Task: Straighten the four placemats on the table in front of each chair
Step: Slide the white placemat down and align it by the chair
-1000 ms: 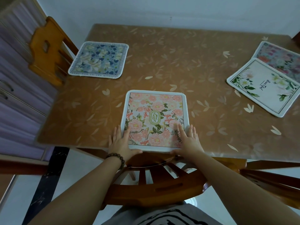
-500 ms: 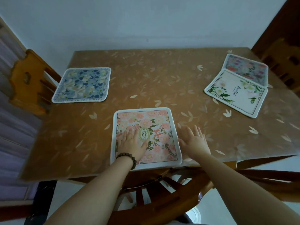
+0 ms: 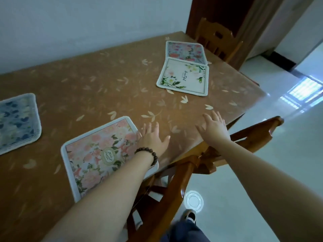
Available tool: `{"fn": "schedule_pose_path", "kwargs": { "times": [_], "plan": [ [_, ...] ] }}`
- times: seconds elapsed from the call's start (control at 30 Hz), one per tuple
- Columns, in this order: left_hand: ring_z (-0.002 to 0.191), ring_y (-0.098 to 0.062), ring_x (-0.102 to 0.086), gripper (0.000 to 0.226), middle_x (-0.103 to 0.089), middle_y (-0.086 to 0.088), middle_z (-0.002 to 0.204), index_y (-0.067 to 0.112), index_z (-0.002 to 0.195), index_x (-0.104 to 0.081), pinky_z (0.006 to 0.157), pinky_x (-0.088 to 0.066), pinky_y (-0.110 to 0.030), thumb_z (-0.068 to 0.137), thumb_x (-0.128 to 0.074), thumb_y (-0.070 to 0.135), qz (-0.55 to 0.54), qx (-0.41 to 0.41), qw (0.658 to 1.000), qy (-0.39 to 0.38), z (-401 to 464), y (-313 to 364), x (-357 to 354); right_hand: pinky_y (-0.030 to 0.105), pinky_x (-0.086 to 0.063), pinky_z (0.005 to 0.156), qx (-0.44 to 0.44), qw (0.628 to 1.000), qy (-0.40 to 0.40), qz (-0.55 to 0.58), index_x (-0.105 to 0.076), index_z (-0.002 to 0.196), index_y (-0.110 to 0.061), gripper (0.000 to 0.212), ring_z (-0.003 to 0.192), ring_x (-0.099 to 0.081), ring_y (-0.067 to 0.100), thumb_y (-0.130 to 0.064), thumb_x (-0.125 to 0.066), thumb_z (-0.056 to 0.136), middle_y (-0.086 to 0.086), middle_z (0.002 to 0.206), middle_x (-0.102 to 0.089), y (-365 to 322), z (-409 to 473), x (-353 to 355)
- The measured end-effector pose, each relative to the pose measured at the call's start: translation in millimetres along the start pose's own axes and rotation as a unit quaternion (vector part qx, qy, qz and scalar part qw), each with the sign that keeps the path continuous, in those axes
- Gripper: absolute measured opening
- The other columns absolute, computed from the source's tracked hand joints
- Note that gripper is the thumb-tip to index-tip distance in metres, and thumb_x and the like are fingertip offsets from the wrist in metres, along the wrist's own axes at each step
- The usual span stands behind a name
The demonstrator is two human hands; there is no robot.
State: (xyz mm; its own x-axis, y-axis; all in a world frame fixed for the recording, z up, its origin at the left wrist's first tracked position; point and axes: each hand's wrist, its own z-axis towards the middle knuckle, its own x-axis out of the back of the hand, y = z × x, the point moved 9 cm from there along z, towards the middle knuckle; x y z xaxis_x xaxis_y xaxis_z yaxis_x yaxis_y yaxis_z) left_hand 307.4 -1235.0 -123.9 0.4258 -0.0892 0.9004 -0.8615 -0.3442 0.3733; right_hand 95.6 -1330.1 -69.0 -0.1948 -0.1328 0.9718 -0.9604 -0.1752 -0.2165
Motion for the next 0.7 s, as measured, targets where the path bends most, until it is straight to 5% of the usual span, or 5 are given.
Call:
{"fn": "schedule_pose_path", "kwargs": {
  "times": [0.37, 0.7],
  "plan": [
    [0.144, -0.025, -0.002, 0.078, -0.010, -0.005, 0.157, 0.025, 0.148, -0.008, 0.114, -0.003, -0.049, 0.085, -0.028, 0.066, 0.051, -0.069, 0.996, 0.011, 33, 132, -10, 0.050, -0.007, 0.116, -0.076, 0.995, 0.062, 0.015, -0.034, 0.142, -0.024, 0.054, 0.145, -0.006, 0.030, -0.048, -0.042, 0.095, 0.011, 0.156, -0.019, 133, -6, 66],
    [0.144, -0.024, 0.002, 0.078, -0.006, -0.006, 0.158, 0.027, 0.148, -0.007, 0.113, -0.003, -0.051, 0.085, -0.030, 0.066, 0.065, 0.028, 0.996, 0.053, 77, 208, -38, 0.048, -0.005, 0.117, 0.005, 1.000, 0.009, 0.022, -0.028, 0.145, -0.022, 0.056, 0.145, -0.001, 0.029, -0.045, -0.040, 0.095, 0.011, 0.157, -0.015, 233, 94, 68]
  ]
}}
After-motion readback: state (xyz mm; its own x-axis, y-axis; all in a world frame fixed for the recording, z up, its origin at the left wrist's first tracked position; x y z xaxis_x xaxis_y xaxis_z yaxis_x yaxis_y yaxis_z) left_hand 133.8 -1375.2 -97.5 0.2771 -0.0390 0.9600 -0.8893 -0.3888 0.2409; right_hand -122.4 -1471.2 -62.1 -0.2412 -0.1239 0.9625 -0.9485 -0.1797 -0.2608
